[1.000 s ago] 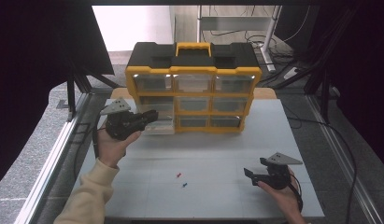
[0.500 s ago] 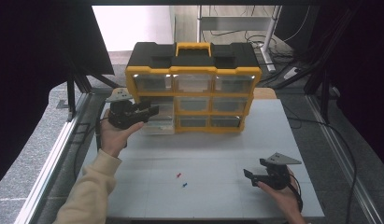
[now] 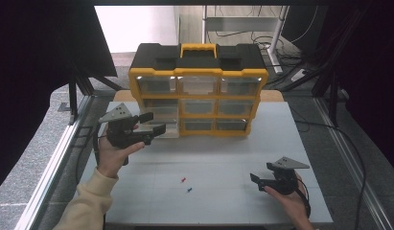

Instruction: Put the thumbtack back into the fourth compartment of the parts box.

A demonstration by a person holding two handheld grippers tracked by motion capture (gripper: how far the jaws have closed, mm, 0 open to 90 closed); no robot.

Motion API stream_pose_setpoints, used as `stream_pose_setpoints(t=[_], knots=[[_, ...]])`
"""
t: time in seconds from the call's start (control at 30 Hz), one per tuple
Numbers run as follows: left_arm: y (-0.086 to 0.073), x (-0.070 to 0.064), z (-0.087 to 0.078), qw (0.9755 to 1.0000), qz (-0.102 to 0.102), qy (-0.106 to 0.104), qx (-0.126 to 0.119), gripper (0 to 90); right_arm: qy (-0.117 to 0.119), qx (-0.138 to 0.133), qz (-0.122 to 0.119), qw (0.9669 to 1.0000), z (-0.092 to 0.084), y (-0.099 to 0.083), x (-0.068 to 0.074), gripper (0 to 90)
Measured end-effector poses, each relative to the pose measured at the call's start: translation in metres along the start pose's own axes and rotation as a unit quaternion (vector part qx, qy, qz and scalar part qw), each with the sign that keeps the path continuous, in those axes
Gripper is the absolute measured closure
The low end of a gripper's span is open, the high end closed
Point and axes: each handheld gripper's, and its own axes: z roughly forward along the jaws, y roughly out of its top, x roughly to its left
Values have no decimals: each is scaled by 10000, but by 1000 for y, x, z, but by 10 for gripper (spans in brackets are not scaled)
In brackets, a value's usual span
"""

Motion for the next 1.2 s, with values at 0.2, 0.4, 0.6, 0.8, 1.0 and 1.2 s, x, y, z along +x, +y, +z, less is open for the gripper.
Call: stream_pose_setpoints(t=[0.2,0.4,0.6,0.8,1.0,1.2], knots=[[-11,-16,-3,9997,170,-123,137,292,-22,-12,-15,10000,0,0,0,178],[-26,-26,1,9990,194,-238,337,292,-28,-36,-8,10000,-1,0,1,178],[-39,-29,12,9969,303,-226,684,290,-21,-31,-21,10000,0,0,2,178],[-49,-31,26,9943,307,-297,978,288,-19,-19,-27,10000,0,0,1,178],[-62,-34,44,9888,372,-339,1403,283,6,2,-49,10000,0,0,2,178],[-73,-35,53,9846,362,-334,1676,282,12,22,-72,10000,1,0,2,178]])
